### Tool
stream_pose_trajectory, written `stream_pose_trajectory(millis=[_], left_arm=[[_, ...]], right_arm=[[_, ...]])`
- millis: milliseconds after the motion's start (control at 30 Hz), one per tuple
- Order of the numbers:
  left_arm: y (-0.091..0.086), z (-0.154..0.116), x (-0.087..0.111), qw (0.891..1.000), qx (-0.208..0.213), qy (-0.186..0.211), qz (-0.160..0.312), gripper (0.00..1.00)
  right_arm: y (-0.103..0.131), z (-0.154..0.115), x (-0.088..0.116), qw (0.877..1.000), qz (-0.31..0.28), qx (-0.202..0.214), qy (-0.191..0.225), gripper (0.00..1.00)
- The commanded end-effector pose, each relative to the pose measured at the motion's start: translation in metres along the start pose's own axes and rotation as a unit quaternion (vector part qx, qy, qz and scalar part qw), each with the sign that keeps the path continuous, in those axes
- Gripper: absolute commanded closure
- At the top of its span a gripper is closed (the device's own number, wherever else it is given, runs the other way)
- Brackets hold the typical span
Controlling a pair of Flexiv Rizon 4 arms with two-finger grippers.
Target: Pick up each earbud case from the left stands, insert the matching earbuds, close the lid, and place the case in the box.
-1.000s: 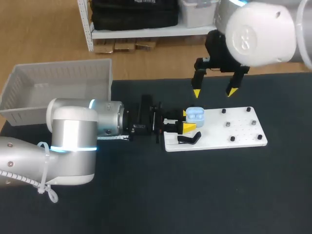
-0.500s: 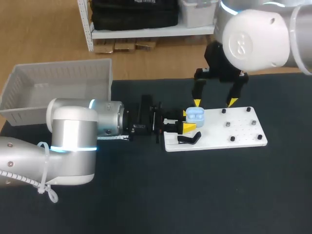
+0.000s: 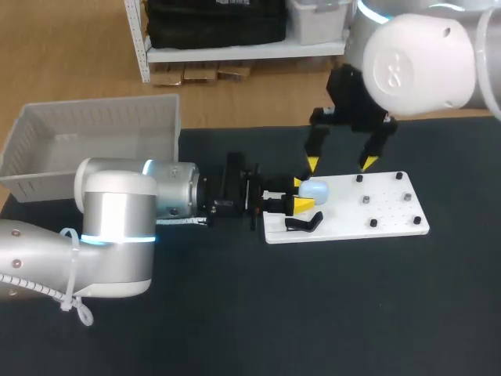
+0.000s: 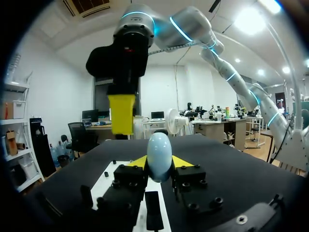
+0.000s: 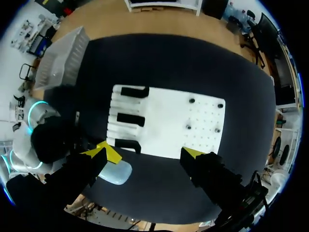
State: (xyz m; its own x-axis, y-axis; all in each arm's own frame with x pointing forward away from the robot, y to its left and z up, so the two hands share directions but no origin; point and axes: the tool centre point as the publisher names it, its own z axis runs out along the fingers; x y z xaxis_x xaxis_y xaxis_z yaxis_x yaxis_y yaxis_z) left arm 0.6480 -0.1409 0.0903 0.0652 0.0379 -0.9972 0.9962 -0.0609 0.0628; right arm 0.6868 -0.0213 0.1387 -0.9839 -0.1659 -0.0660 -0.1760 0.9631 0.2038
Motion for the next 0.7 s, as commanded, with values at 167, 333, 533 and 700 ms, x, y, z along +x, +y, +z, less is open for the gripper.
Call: stream_pose_trajectory(millis=[167, 333, 533, 700], left_arm=[[-0.007, -0.048, -0.013, 0.998, -0.055, 0.035, 0.007, 1.00], [-0.009, -0.103, -0.025, 0.991, -0.113, 0.072, 0.010, 1.00], [0.007, -0.165, -0.030, 0.978, -0.175, 0.113, -0.002, 1.00], [0.033, -0.209, -0.031, 0.962, -0.233, 0.142, -0.018, 1.00]], right_arm=[[-0.021, -0.032, 0.020, 0.995, 0.011, -0.030, -0.095, 0.00], [-0.021, -0.032, 0.020, 0.995, 0.011, -0.030, -0.095, 0.00], [-0.021, -0.032, 0.020, 0.995, 0.011, -0.030, -0.095, 0.00], [-0.021, -0.032, 0.020, 0.995, 0.011, -0.030, -0.095, 0.00]])
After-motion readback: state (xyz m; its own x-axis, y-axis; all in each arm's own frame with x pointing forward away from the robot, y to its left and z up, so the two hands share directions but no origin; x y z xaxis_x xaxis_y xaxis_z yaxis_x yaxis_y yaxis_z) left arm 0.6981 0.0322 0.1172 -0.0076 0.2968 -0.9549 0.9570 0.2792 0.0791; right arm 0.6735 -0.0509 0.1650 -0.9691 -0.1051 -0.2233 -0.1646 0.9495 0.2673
